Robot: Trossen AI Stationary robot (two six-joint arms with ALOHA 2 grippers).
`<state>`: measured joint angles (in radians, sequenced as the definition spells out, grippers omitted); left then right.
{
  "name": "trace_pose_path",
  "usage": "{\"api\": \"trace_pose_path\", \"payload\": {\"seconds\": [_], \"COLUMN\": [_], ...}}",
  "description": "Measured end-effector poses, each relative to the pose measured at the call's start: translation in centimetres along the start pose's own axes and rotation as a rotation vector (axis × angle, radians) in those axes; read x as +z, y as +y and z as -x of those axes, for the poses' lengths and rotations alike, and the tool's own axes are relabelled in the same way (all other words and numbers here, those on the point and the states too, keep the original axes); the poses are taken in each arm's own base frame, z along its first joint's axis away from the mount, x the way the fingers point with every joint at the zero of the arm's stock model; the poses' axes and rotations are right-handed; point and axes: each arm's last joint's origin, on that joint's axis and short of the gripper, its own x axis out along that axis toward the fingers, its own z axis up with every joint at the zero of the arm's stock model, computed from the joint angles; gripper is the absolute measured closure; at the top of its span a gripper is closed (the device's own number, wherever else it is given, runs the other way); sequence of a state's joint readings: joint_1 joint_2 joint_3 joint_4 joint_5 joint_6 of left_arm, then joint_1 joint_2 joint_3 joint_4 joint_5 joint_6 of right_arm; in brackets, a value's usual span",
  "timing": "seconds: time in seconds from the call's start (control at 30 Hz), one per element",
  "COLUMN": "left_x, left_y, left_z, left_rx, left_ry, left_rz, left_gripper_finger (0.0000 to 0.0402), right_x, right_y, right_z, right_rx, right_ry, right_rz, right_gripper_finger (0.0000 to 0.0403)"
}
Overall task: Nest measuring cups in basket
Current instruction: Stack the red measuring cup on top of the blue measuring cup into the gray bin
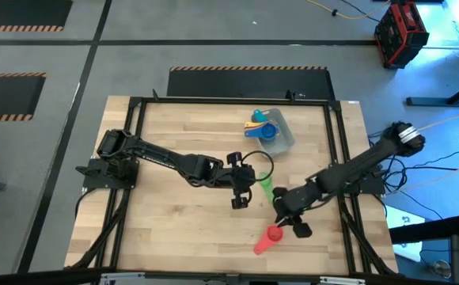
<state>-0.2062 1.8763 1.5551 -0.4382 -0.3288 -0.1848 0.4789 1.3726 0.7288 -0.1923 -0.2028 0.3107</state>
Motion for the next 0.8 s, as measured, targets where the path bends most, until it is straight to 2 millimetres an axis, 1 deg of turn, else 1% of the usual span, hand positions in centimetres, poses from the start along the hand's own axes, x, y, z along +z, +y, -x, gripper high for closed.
{"api": "trace_pose_path", "payload": {"seconds": [0.17,0.3,0.4,0.6,0.8], "left_x": [0.0,0.0,0.0,0.0,0.0], "left_y": [0.0,0.0,0.0,0.0,0.0], "left_z": [0.0,0.0,0.0,0.0,0.0], "left_rx": [-0.001,-0.001,-0.001,-0.001,-0.001], "left_ry": [-0.003,-0.004,-0.004,-0.004,-0.004], "left_rz": [0.001,0.001,0.001,0.001,0.0], "left_gripper_finger": [0.032,0.032,0.032,0.032,0.032], "right_x": [-0.2,0.2,0.0,-0.7,-0.8], "right_y": [-0.5,-0.5,-0.7,-1.1,-1.2], "right_z": [-1.7,-2.5,-3.1,-4.2,-4.4], "right_rx": [-0.016,-0.021,-0.028,-0.051,-0.058], "right_ry": [0.047,0.061,0.083,0.141,0.149], "right_rz": [-0.012,-0.016,-0.02,-0.093,-0.111], "right_gripper_finger": [0.0322,0.0322,0.0322,0.0322,0.0322]}}
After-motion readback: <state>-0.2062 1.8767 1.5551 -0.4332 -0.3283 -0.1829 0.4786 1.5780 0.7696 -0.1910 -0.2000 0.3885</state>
